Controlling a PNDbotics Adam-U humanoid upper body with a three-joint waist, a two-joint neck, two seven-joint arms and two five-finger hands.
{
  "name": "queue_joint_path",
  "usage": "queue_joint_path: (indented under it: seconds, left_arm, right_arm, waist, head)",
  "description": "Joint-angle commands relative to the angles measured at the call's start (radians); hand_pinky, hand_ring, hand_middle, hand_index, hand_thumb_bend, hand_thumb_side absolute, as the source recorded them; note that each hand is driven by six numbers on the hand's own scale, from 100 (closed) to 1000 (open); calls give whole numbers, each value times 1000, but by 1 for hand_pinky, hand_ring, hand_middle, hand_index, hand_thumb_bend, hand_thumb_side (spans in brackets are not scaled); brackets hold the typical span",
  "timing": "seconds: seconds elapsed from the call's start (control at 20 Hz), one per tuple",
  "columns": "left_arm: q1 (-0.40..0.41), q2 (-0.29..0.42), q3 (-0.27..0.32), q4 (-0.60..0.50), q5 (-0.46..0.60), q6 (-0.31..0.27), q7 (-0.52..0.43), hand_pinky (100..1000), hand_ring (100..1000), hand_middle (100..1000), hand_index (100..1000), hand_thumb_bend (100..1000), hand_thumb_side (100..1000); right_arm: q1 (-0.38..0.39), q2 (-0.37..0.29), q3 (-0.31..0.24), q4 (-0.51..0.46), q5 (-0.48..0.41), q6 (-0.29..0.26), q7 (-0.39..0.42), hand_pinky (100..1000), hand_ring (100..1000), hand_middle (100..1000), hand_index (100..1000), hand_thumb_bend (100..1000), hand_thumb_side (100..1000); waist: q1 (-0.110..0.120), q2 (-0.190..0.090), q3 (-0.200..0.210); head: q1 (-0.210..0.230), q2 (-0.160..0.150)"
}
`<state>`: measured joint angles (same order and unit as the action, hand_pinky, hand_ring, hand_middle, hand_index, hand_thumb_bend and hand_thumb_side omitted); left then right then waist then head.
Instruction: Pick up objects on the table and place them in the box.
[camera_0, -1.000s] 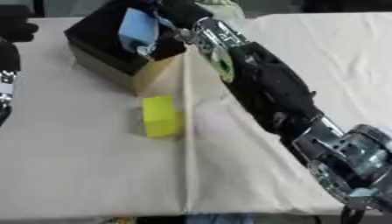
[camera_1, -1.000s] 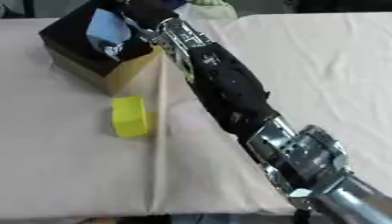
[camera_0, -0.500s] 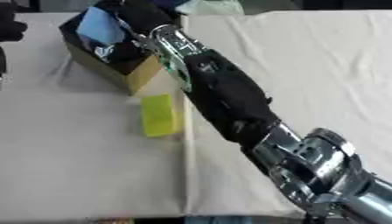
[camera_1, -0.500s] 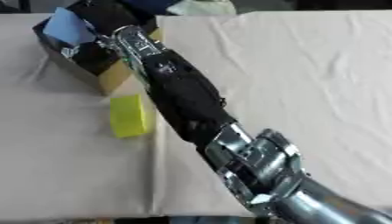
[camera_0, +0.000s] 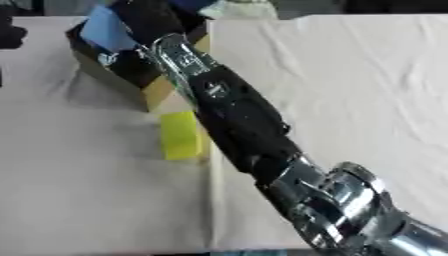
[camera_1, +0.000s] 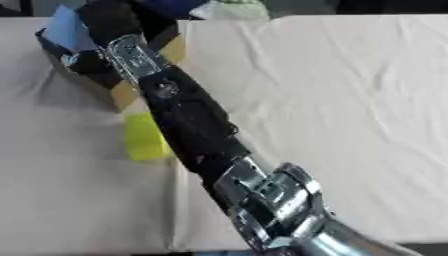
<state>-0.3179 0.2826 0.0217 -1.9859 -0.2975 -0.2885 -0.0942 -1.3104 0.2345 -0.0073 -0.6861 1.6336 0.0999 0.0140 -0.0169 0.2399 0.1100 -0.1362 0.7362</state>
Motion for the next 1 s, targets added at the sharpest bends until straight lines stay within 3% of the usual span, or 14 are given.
queue_joint_path:
  seconds: [0.05, 0.3, 0.65, 1.0]
  left_arm:
    - [-15, 13, -1, -14, 6, -2, -5, 757, 759, 797, 825, 102, 852]
    - [-14, 13, 0, -14, 4, -1, -8, 757, 759, 798, 825, 102, 854]
    - [-20, 16, -1, -14, 4, -3, -12, 757, 759, 798, 825, 100, 853]
    - [-32, 23, -3, -14, 2, -7, -17, 758, 759, 799, 825, 100, 856]
  right_arm:
    - [-19, 10, -27, -45, 29, 47, -3, 867, 800, 588, 791, 100, 867]
    - [-17, 16, -60, -76, 63, 99, 0, 866, 801, 587, 793, 100, 867]
    - [-31, 10, -91, -111, 34, 148, 0, 863, 800, 580, 793, 100, 869]
    - [-18, 1, -136, -111, 95, 235, 35, 866, 805, 585, 797, 100, 890]
  waist:
    - [4, -14, 4]
    - [2, -11, 9]
    - [-4, -5, 17]
    - [-15, 14, 46]
  head:
    - [-5, -17]
    - [-4, -22]
    - [-3, -32]
    - [-28, -53]
